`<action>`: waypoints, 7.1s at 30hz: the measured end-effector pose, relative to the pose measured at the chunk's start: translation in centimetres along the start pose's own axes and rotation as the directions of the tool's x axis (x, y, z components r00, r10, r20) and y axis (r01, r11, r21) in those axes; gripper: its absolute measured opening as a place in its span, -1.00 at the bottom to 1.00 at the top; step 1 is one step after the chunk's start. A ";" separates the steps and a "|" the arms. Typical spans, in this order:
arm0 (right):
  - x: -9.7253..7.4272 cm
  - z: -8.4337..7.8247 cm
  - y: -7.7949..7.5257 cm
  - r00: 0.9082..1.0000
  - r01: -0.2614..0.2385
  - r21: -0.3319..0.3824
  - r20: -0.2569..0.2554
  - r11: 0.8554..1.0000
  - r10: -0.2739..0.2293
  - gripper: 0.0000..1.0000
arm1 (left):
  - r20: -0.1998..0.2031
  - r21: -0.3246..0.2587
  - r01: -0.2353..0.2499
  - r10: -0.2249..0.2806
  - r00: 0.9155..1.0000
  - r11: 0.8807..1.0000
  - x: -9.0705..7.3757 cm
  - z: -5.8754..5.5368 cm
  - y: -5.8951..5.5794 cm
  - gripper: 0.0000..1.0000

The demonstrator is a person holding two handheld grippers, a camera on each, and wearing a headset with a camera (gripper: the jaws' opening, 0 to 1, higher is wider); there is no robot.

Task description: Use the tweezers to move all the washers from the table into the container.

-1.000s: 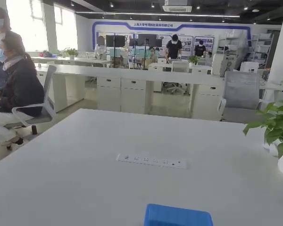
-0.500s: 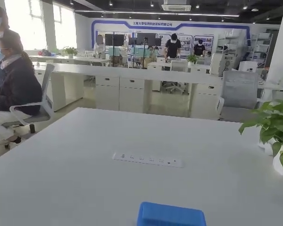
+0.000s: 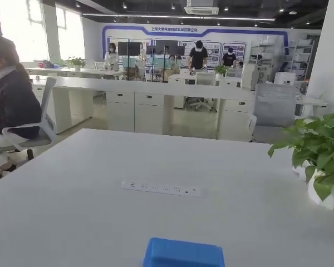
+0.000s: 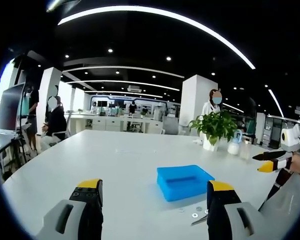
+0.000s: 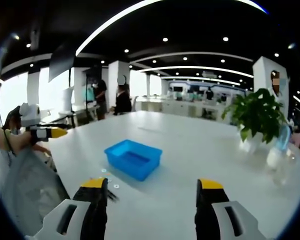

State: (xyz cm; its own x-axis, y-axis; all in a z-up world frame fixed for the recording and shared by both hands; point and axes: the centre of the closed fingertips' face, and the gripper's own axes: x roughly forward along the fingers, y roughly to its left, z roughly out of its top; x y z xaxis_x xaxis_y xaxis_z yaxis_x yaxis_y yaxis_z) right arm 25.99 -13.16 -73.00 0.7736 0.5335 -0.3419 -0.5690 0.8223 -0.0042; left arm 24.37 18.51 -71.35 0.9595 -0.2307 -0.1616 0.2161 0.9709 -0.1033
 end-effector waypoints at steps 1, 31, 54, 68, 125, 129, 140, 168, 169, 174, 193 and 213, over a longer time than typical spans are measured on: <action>0.0 -0.1 0.2 1.000 -0.011 0.007 -0.004 1.000 0.011 0.43 | 0.001 0.001 -0.003 0.003 1.000 1.000 0.0 0.0 0.1 0.75; 4.3 0.4 7.6 0.983 -0.155 -0.016 -0.104 0.988 0.152 -0.13 | -0.201 -0.117 0.211 -0.231 0.952 0.971 0.3 -3.2 -2.7 0.42; 6.4 -5.7 11.4 0.847 -0.377 -0.108 -0.441 0.920 0.295 -0.49 | -0.566 -0.035 0.667 -0.565 0.601 0.744 0.4 -10.1 -6.9 -0.20; 8.4 -8.4 11.8 0.722 -0.534 -0.182 -0.607 0.826 0.333 -0.57 | -0.713 0.047 0.785 -0.529 0.460 0.618 2.5 -13.3 -8.8 -0.63; 10.6 -8.1 15.4 0.653 -0.714 -0.257 -0.582 0.652 0.485 -0.84 | -0.701 0.339 0.878 -0.531 0.475 0.339 1.5 -6.8 -12.3 -1.00; 10.8 -7.7 16.0 0.656 -0.716 -0.250 -0.562 0.652 0.504 -0.84 | -0.697 0.348 0.881 -0.540 0.472 0.320 1.4 -5.9 -12.8 -1.00; 11.8 -7.0 17.7 0.669 -0.716 -0.254 -0.515 0.650 0.536 -0.85 | -0.708 0.374 0.883 -0.527 0.470 0.285 0.9 -5.2 -12.8 -1.00; 14.7 -6.0 17.3 0.698 -0.666 -0.134 -0.460 0.734 0.549 -0.84 | -0.764 0.319 0.900 -0.480 0.430 0.298 5.3 -4.0 -11.2 -1.00; 14.7 -6.0 17.3 0.697 -0.666 -0.132 -0.460 0.734 0.550 -0.84 | -0.769 0.315 0.903 -0.479 0.424 0.294 5.3 -4.0 -11.2 -1.00; 14.8 -6.0 17.1 0.702 -0.661 -0.128 -0.454 0.739 0.549 -0.84 | -0.783 0.310 0.913 -0.474 0.404 0.265 4.9 -4.2 -11.2 -1.00; 14.2 -3.7 17.9 0.683 -0.693 -0.076 -0.389 0.717 0.619 -0.85 | -0.835 0.221 0.946 -0.457 0.308 0.236 4.8 -5.5 -11.6 -1.00; 14.1 -4.0 17.8 0.693 -0.689 -0.130 -0.407 0.713 0.595 -0.89 | -0.812 0.236 0.942 -0.484 0.325 0.237 4.6 -5.2 -11.9 -1.00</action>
State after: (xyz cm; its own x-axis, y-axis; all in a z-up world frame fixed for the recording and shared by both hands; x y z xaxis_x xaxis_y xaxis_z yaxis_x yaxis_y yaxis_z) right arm 25.63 8.17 -81.67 0.0840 0.7789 -0.6215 -0.9750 0.1931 0.1102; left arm 25.28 5.56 -75.96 0.0607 -0.5974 -0.7996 0.9981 0.0277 0.0551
